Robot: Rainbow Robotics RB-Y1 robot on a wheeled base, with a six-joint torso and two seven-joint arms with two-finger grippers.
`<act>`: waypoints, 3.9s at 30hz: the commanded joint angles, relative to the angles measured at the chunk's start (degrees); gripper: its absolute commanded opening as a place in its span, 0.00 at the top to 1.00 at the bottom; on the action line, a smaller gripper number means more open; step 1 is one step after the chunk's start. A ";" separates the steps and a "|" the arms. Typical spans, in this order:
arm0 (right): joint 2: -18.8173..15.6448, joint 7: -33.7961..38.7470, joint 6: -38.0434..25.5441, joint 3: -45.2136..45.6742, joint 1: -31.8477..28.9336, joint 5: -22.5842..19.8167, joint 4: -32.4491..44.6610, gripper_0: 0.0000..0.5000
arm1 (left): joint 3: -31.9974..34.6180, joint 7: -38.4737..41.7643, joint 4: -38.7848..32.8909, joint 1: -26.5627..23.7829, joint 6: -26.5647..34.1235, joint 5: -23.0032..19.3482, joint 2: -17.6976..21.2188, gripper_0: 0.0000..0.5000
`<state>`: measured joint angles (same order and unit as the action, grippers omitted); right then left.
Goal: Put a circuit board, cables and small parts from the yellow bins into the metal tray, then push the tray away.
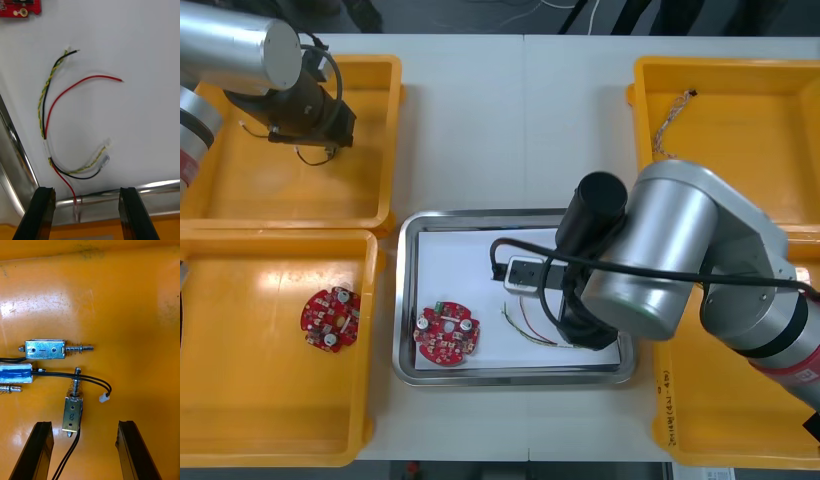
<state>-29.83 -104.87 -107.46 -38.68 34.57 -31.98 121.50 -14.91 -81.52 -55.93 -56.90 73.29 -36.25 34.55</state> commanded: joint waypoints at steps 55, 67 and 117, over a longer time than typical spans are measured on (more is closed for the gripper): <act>-9.37 11.97 -2.54 50.02 6.91 2.01 -17.44 0.00 | 0.32 -10.15 -2.43 -3.21 8.10 -3.04 4.83 1.00; -8.84 20.32 -2.54 50.11 9.28 3.24 -26.05 0.00 | 2.87 -4.44 -16.32 0.39 21.90 -3.12 9.49 1.00; 7.07 44.84 17.28 49.41 17.28 20.38 -48.73 0.00 | -21.48 39.16 -52.97 7.42 22.95 -5.85 1.23 1.00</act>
<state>-24.01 -64.98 -91.95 9.80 49.24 -12.34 73.50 -34.26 -42.26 -107.41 -49.66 97.31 -42.83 37.14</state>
